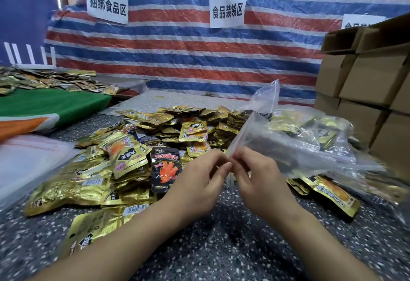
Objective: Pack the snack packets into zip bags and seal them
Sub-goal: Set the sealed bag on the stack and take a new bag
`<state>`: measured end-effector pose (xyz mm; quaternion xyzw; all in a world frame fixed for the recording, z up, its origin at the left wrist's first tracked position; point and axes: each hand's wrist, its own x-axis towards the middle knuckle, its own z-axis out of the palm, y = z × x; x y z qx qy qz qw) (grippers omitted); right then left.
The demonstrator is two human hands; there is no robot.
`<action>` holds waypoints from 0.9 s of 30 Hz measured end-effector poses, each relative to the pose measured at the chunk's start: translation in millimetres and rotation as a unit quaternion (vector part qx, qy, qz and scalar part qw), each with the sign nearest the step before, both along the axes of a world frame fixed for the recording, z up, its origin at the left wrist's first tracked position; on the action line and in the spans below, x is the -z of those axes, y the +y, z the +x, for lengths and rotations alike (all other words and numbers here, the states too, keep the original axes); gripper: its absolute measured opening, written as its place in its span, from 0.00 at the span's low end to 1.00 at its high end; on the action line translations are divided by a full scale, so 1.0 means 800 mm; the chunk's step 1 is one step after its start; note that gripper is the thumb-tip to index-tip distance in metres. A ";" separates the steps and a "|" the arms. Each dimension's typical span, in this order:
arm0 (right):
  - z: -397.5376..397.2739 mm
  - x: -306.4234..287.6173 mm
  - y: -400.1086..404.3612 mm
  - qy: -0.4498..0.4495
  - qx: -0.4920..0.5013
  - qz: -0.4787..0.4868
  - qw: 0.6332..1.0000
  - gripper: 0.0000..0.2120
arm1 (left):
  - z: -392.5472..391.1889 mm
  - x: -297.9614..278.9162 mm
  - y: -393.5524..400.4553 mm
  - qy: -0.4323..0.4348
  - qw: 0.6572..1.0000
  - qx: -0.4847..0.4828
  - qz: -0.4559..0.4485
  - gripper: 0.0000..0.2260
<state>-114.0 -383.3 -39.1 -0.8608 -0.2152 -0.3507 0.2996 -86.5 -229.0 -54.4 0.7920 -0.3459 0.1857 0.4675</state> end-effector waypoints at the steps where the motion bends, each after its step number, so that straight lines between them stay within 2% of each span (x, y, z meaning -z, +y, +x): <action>1: -0.001 0.001 0.001 0.003 -0.003 0.012 1.000 0.11 | -0.001 -0.001 0.001 0.000 1.000 0.005 -0.003 0.09; 6: -0.002 0.000 0.000 0.032 -0.026 0.078 0.996 0.06 | -0.001 -0.002 0.004 0.009 1.000 0.015 -0.011 0.10; 11: -0.002 -0.005 0.000 0.046 -0.057 0.016 0.997 0.08 | 0.004 0.000 0.009 0.009 1.000 0.018 0.020 0.09; 14: -0.001 -0.008 -0.009 0.095 -0.093 -0.034 0.991 0.07 | 0.008 -0.003 0.016 0.037 0.996 0.046 0.067 0.12; 17: -0.001 -0.008 -0.015 0.154 -0.115 -0.062 0.979 0.07 | 0.008 -0.004 0.019 0.026 0.991 0.048 0.120 0.11; 19: -0.002 -0.006 -0.018 0.164 -0.113 -0.058 0.978 0.07 | 0.008 -0.003 0.020 0.019 0.990 0.041 0.134 0.11; 23: -0.003 -0.007 -0.020 0.185 -0.083 -0.032 0.979 0.06 | 0.008 -0.003 0.021 0.022 0.987 0.044 0.154 0.15; 27: -0.006 -0.012 -0.021 0.222 -0.098 -0.006 0.970 0.04 | 0.006 -0.005 0.021 0.061 0.985 0.064 0.147 0.14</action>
